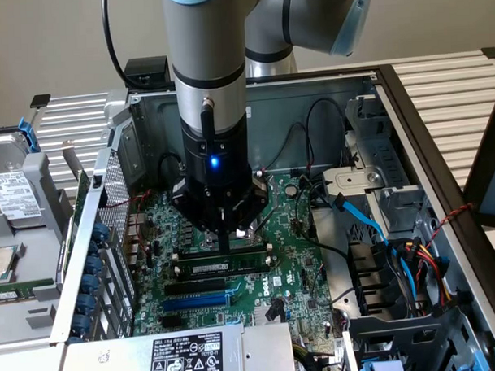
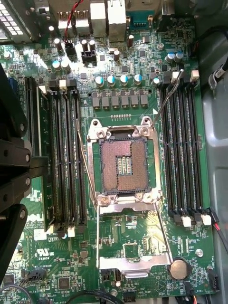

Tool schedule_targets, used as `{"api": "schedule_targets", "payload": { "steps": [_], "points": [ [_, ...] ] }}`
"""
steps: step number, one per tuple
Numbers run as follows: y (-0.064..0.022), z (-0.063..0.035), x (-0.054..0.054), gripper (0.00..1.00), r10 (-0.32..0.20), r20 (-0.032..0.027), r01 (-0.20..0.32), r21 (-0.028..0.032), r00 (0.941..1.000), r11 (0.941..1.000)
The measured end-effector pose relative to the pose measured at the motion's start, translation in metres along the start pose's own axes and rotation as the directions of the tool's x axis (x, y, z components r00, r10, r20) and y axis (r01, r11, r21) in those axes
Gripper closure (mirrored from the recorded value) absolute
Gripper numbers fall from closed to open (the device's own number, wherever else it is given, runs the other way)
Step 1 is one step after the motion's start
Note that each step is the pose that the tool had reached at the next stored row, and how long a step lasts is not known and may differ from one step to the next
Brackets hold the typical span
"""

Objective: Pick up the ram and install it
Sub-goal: 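Press down the ram until it locks into place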

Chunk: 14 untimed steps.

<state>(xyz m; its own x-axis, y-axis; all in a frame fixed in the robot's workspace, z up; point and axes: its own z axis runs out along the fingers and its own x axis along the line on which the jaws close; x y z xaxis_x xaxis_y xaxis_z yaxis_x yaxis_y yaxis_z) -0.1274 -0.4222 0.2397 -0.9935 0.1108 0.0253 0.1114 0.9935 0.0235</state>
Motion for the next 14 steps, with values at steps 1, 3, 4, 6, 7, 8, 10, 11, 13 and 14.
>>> {"api": "schedule_targets", "payload": {
  "steps": [1, 3, 4, 6, 7, 8, 10, 11, 13, 14],
  "points": [
    [0.0, -0.0006, 0.0, 0.89, -0.001, 0.0, 0.001, -0.0001, 1.0, 1.0],
    [0.0, -0.0019, 0.0, 0.89, -0.003, -0.0002, 0.003, -0.0007, 1.0, 1.0],
    [0.0, -0.002, 0.0, 0.89, -0.003, -0.0003, 0.003, -0.0022, 1.0, 1.0],
    [-0.0011, -0.002, -0.0002, 0.89, -0.004, -0.0011, 0.004, -0.0093, 1.0, 0.9999],
    [-0.0017, -0.0021, -0.0002, 0.89, -0.005, -0.0013, 0.005, -0.011, 1.0, 0.9999],
    [-0.0018, -0.0021, -0.0002, 0.89, -0.006, -0.0013, 0.006, -0.0116, 1.0, 0.9999],
    [-0.0017, -0.002, -0.0002, 0.89, -0.006, -0.0014, 0.006, -0.0118, 1.0, 0.9999],
    [-0.0018, -0.0021, -0.0002, 0.89, -0.006, -0.0014, 0.006, -0.0118, 1.0, 0.9999],
    [-0.0018, -0.0021, -0.0002, 0.89, -0.006, -0.0014, 0.006, -0.0117, 1.0, 0.9999],
    [-0.0018, -0.0021, -0.0002, 0.89, -0.006, -0.0015, 0.006, -0.0117, 1.0, 0.9999]
  ]
}}
